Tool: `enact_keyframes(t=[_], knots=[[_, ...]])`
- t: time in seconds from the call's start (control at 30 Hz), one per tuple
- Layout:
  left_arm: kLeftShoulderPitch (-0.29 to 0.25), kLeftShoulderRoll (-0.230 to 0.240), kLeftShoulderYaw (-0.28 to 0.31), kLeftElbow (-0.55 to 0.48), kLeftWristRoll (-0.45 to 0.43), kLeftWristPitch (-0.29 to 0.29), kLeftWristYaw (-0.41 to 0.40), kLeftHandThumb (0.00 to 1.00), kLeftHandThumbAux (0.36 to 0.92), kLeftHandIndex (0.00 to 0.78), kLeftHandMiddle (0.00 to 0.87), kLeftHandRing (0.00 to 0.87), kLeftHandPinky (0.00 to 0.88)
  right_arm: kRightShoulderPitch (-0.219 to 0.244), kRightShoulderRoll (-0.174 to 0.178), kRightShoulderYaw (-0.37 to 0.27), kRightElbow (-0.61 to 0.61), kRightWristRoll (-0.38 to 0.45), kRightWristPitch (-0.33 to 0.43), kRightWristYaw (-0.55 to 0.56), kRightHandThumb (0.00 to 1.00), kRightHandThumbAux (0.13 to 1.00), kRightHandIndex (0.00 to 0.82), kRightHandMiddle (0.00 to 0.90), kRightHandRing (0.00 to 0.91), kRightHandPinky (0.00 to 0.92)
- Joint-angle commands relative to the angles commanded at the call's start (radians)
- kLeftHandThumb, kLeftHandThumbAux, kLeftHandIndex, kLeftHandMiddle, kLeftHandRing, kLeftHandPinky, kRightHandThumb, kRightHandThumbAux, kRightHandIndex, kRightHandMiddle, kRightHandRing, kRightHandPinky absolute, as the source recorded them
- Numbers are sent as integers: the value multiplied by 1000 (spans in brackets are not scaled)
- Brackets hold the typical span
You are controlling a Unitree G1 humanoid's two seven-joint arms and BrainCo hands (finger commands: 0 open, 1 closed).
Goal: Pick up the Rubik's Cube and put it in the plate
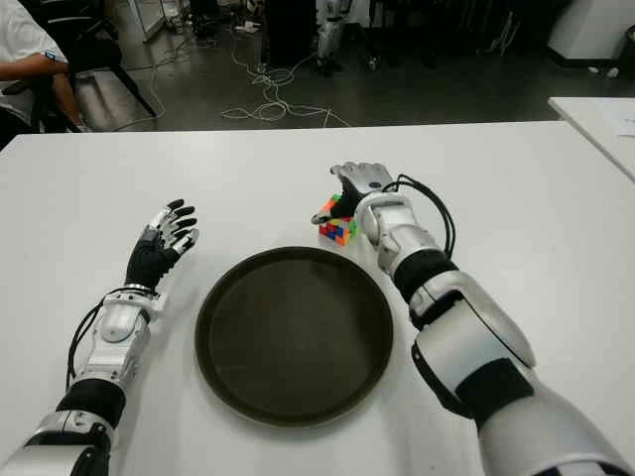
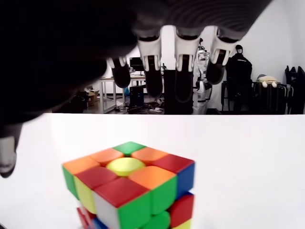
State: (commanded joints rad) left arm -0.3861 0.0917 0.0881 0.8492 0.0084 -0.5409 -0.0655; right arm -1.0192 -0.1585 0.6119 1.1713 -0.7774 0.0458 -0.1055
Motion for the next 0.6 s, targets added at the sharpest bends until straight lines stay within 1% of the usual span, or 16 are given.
enact_keyframes(t=[0.17,0.3,0.43,0.6], knots=[[1,2,-2,-1,4,1,2,67,636,122,180,155,117,-2,5,0,21,2,-5,-7,0,433,80,155,173,193],[5,2,-3,-7,5,1,3,75,651,116,180,160,132,-4,11,-1,42,4,-7,-11,0,441,97,180,196,203],[5,0,-2,-10,5,3,6,81,662,109,179,163,133,-6,14,-4,51,7,-8,-12,0,444,94,182,192,189],[4,1,-3,-10,4,5,4,64,679,103,173,157,116,-8,16,-6,58,9,-11,-15,0,454,79,161,168,157]])
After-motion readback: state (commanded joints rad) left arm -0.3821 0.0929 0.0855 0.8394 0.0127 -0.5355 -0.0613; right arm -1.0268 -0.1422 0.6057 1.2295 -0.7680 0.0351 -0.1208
